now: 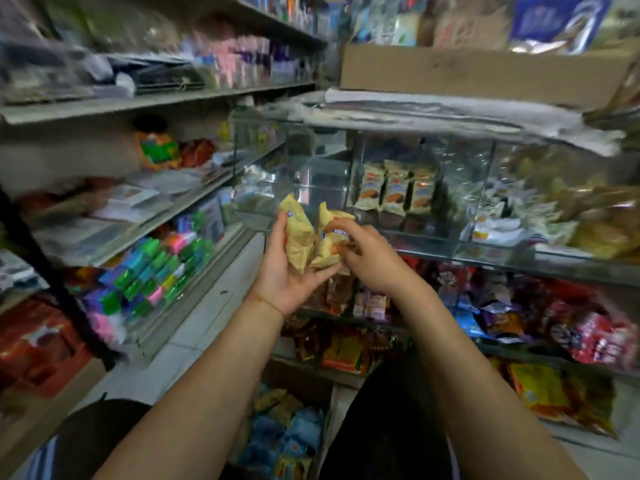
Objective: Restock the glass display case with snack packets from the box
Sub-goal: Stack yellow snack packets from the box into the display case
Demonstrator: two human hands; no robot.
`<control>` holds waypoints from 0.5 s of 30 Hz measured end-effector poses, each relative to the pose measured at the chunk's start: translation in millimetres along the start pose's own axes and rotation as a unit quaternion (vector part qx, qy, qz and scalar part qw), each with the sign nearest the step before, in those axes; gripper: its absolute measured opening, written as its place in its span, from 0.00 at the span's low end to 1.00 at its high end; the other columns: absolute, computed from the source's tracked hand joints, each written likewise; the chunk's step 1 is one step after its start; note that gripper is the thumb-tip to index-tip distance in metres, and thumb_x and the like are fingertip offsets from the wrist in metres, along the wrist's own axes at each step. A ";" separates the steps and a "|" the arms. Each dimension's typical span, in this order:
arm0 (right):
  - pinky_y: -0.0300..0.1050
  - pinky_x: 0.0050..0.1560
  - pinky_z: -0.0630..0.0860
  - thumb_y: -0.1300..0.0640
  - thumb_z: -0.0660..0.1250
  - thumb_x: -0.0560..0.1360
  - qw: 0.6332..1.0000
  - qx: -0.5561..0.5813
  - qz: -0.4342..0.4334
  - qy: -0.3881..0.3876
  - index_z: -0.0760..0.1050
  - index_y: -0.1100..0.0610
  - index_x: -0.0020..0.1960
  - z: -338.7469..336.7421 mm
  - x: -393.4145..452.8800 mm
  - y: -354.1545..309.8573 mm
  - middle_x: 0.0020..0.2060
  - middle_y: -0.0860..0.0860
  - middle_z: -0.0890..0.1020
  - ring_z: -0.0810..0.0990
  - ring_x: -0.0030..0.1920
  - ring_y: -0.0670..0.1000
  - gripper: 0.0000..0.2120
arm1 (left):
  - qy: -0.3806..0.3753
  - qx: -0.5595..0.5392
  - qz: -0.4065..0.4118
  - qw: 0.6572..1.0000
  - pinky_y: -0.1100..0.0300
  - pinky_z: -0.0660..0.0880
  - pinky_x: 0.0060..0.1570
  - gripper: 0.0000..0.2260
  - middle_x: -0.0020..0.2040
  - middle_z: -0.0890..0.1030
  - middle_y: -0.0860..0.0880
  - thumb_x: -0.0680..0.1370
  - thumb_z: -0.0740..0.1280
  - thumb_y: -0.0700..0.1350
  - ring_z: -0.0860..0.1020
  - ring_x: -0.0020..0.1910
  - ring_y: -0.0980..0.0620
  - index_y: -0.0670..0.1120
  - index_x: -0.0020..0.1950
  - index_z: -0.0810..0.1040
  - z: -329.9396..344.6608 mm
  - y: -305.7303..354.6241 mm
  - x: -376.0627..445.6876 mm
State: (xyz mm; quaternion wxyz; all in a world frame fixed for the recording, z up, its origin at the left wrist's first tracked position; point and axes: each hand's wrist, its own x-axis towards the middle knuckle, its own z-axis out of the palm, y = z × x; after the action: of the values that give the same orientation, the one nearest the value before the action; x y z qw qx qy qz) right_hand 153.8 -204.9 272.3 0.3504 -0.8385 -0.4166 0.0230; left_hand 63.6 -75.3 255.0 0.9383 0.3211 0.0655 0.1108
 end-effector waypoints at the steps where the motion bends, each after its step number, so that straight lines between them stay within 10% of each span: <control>1: 0.38 0.48 0.66 0.65 0.60 0.76 1.000 -0.014 0.002 0.000 0.69 0.42 0.67 -14.2 -3.1 0.1 0.54 0.55 0.70 0.73 0.51 0.53 0.24 | -0.014 0.027 -0.002 1.000 0.39 0.70 0.64 0.29 0.60 0.81 0.41 0.76 0.61 0.66 0.78 0.62 0.41 0.45 0.67 0.76 13.4 -0.9 1.6; 9: 0.36 0.49 0.69 0.66 0.59 0.72 0.995 -0.035 0.039 0.082 0.77 0.45 0.61 -93.8 -2.4 31.3 0.56 0.60 0.76 0.75 0.52 0.56 0.24 | -0.053 0.285 -0.020 0.957 0.42 0.74 0.59 0.27 0.58 0.82 0.46 0.69 0.68 0.63 0.80 0.59 0.46 0.50 0.64 0.77 95.1 -17.0 29.4; 15: 0.46 0.66 0.68 0.64 0.56 0.75 0.978 -0.114 0.123 0.122 0.71 0.48 0.68 -122.1 29.0 62.2 0.66 0.67 0.63 0.71 0.61 0.66 0.25 | 0.041 0.622 0.115 0.773 0.54 0.79 0.50 0.18 0.54 0.81 0.50 0.71 0.75 0.50 0.80 0.51 0.51 0.47 0.57 0.76 111.1 -29.6 72.9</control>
State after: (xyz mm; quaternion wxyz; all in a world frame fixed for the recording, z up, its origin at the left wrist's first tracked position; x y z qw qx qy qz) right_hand 255.5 -279.0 333.8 0.2949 -0.9143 -0.2642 -0.0847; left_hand 160.5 -145.2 320.2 0.5101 0.8352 0.1209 0.1663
